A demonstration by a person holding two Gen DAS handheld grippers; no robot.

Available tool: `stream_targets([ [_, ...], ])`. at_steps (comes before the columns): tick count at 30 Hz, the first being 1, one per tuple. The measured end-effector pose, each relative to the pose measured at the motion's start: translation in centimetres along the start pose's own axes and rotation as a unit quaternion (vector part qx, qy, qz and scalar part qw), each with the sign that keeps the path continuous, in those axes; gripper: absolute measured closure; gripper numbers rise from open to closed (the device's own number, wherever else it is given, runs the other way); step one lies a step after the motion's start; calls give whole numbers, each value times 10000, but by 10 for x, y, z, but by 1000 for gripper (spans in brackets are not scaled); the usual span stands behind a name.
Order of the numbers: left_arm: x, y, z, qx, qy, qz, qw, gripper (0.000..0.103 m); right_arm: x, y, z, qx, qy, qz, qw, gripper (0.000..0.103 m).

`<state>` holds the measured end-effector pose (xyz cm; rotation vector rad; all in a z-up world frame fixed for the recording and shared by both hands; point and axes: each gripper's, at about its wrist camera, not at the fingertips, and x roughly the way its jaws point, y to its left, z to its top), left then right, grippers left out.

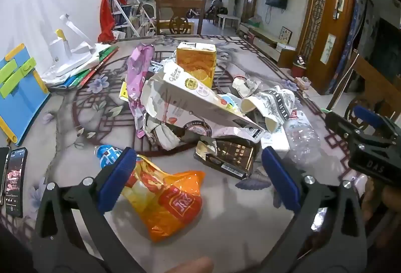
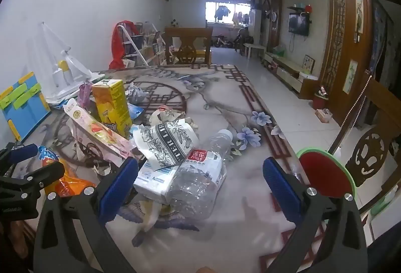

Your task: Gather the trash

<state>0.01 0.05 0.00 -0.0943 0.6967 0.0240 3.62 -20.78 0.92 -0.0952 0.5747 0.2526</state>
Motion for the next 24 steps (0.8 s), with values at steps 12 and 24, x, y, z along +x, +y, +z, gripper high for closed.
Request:
stream_targets([
  [12,-4,-1,-1,27,16,-29,10000,5,1,0,0,20,21,35,10000,7],
  [24,2,-1,-4,13,31,-35,10000,5,1,0,-3,19,50,38,10000,7],
])
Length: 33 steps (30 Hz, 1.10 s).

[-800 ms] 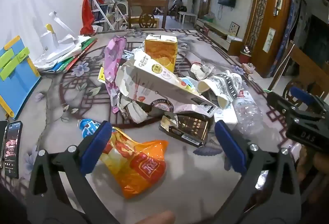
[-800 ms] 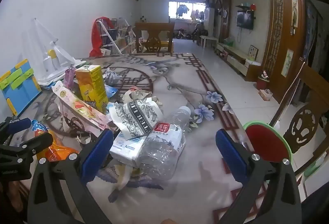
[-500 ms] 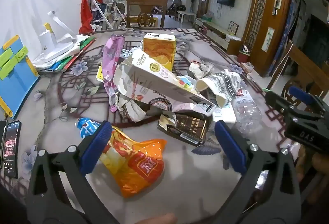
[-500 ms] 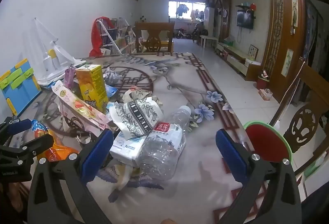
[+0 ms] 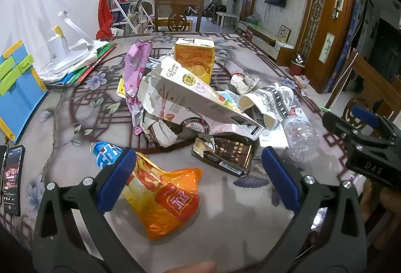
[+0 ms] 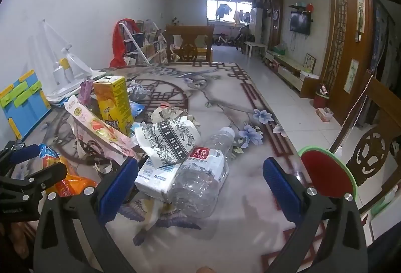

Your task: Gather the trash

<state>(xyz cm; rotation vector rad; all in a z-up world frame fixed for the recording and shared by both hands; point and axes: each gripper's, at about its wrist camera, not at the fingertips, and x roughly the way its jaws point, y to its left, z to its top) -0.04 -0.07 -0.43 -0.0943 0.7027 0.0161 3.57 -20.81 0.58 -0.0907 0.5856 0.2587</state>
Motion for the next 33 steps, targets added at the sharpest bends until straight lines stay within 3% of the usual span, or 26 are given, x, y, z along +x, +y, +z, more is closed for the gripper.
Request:
stream_targets([
  [33,2,-1,-3,-20,43,-10,10000,5,5,1,0,8,88,53,9999,7],
])
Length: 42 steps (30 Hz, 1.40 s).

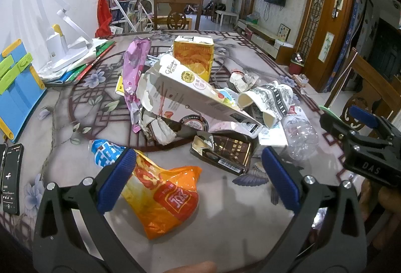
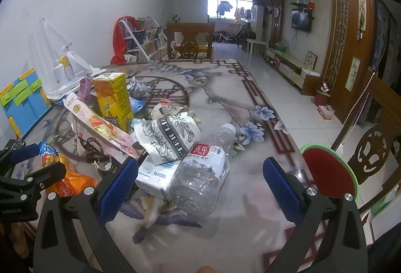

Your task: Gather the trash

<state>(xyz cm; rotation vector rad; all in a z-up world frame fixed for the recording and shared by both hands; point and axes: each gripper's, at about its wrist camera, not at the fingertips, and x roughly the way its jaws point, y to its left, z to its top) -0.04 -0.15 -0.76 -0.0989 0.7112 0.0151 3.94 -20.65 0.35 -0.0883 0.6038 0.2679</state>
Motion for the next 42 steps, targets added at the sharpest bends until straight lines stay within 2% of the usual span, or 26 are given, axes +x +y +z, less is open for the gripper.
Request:
stream_targets([
  [33,7,-4,-7,-16,100,-20,9999,5,1,1,0,-23,17,5,10000,7],
  [42,16,2,-9,-34,410,99,9991,5,8,-3,-2,26,160,7,9999,7],
])
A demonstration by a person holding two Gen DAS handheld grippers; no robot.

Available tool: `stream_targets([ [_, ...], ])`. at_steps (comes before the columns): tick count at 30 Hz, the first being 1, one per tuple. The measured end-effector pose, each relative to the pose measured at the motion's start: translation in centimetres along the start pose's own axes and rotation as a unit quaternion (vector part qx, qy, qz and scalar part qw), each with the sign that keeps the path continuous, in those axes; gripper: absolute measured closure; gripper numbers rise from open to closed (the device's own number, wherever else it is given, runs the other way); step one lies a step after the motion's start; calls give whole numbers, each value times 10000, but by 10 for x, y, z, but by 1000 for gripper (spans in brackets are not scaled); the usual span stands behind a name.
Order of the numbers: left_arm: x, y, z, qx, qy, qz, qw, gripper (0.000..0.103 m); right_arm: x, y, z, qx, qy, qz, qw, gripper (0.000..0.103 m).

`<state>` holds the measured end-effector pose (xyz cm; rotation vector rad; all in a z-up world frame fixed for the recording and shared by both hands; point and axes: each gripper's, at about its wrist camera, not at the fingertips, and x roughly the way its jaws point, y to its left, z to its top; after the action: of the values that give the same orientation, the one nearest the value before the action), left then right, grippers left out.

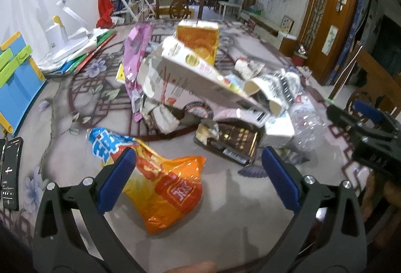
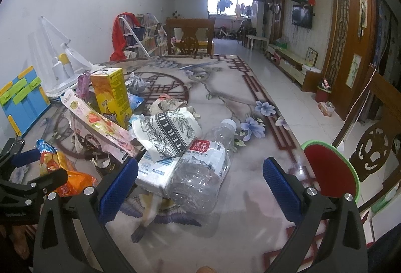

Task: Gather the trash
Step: 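Grasp the orange chip bag with the left tool while the right tool grasps the clear water bottle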

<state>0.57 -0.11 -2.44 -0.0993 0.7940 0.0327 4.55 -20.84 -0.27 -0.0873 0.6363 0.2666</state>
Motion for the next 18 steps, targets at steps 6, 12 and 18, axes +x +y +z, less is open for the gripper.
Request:
stream_targets([
  [6,14,7,-7,-8,383,194,9991,5,14,-8,-3,118,308,-14,9995,7],
  [12,7,7,-6,44,155,581,9982,5,25,-16,-5,242,503,3,9984,7],
  [18,-7,23,-4,-468,70,775,9959,5,35,-16,-5,239,674,63,9974,7],
])
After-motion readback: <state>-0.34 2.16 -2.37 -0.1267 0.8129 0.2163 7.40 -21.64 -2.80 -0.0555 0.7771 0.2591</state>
